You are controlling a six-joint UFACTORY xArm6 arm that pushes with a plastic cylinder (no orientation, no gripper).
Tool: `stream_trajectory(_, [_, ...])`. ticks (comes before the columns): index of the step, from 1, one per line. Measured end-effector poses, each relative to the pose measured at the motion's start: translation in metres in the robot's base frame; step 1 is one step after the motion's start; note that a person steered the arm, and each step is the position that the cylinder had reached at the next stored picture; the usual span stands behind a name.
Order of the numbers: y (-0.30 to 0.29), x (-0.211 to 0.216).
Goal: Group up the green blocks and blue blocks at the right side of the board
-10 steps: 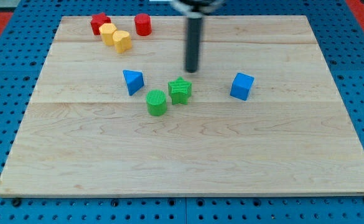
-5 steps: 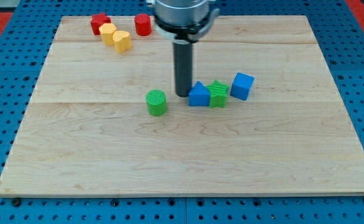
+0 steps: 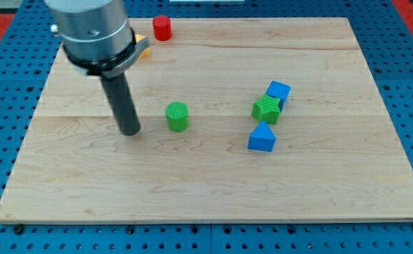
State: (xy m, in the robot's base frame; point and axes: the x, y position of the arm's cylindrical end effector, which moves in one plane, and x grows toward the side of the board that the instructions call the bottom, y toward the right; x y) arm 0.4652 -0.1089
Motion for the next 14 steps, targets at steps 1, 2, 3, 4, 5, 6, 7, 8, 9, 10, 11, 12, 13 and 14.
stream_trajectory(1, [0.081, -0.016])
stream_trajectory(2, [0.157, -0.023])
stream_trajectory(3, [0.153, -0.023])
stream_trajectory(4, [0.061, 0.008])
stream_trajectory(5, [0.118, 0.054])
stream_trajectory(6, [0.164, 0.041])
stream_trajectory(7, [0.207, 0.019])
stream_trajectory(8, [0.222, -0.003])
stream_trajectory(9, [0.247, -0.009])
stream_trajectory(10, [0.262, -0.009])
stream_trajectory(11, [0.170, 0.007])
stream_trajectory(12, [0.130, -0.038])
stream_trajectory(13, [0.122, -0.080])
stream_trajectory(14, [0.186, -0.075])
